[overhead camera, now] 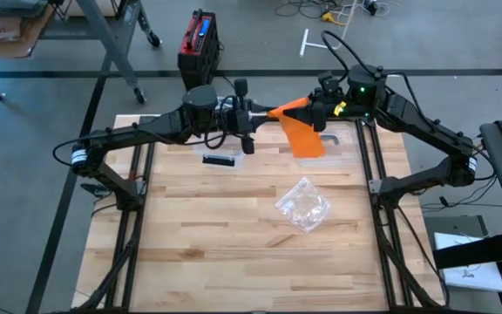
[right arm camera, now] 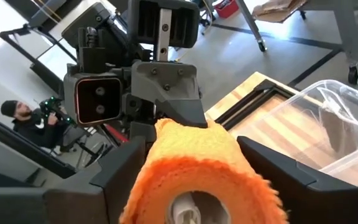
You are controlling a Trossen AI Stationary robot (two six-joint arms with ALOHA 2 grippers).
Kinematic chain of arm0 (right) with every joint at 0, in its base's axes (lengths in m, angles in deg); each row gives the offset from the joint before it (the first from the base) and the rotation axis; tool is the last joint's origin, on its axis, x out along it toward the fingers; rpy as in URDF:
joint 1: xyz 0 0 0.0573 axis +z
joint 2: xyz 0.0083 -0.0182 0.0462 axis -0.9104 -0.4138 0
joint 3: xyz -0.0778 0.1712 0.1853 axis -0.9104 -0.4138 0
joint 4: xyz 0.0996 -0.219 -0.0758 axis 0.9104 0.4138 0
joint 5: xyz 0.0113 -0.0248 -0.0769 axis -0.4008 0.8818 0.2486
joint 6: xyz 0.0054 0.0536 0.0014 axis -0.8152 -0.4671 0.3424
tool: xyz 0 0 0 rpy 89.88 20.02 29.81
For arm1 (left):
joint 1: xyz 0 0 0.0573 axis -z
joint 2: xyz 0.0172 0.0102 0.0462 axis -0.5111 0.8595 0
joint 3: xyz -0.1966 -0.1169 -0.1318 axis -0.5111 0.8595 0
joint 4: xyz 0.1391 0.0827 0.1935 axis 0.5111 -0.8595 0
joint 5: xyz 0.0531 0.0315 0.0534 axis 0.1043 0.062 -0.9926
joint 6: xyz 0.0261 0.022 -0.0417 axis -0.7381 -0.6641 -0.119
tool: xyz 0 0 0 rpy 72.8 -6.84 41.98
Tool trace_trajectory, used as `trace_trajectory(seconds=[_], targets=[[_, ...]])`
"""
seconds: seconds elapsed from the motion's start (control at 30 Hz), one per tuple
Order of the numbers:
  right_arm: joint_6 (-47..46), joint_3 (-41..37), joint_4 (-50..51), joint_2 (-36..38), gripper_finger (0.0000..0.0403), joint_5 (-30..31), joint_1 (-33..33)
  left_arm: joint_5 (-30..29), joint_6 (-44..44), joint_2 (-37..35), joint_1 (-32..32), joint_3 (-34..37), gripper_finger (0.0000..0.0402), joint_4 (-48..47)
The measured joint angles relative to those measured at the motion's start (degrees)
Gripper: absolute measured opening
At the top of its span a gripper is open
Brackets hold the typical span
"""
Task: Roll bandage
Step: Roll the orange bandage
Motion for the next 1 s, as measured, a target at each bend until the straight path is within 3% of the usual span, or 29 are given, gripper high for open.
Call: trace_trajectory(seconds=[0.57,0.83,1.0], targets=[[9.78,-0.04,-0.12,0.58,0.0324,0.26,-1.25,-1.00,-2.70,0.76,-0.04,-0.05,0.0044,-0.72],[13.36,-0.07,2.54,-0.76,0.0324,0.49,-1.29,-4.96,-5.60,1.99,-0.07,-0.07,0.0044,-1.09],[10.45,-0.07,2.73,-1.75,0.0312,0.74,-1.35,-6.70,-7.02,2.67,0.00,-0.09,0.0044,-0.92]])
